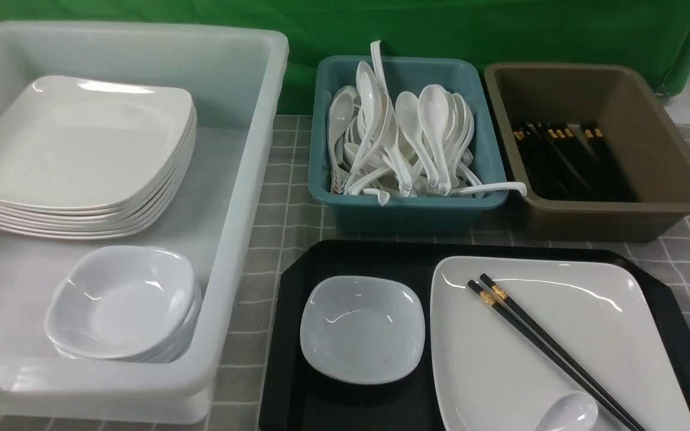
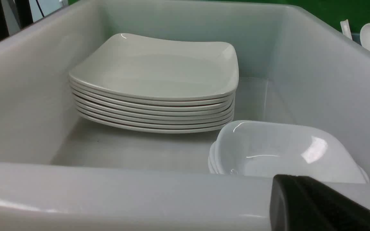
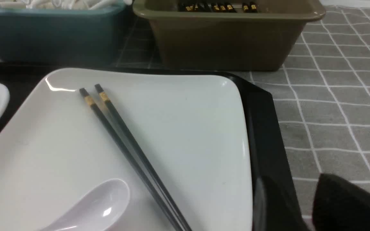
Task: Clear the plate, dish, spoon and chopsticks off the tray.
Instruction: Use the right arm to grab a pair of chopsticks from the plate
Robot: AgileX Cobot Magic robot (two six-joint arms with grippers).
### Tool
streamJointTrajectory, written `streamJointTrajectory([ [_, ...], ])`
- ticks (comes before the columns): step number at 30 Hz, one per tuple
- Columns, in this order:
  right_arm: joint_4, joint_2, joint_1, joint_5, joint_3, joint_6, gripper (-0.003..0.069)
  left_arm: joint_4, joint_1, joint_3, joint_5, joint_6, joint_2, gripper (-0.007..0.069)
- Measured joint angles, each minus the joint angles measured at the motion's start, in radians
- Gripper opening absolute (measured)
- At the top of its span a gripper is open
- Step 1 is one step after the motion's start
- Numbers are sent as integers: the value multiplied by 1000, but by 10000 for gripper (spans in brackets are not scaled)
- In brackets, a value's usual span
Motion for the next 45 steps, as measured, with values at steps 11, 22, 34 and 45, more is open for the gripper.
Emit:
streamJointTrajectory([
  [11, 0, 0, 0, 0, 0, 0, 239, 0, 0, 0, 0, 0, 0, 11],
  [22, 0, 0, 0, 0, 0, 0, 239, 0, 0, 0, 0, 0, 0, 11],
  [34, 0, 0, 0, 0, 0, 0, 239, -163, 0, 0, -118, -87, 0, 11],
  [45, 0, 0, 0, 0, 0, 0, 239, -308, 0, 0, -344, -205, 0, 11],
])
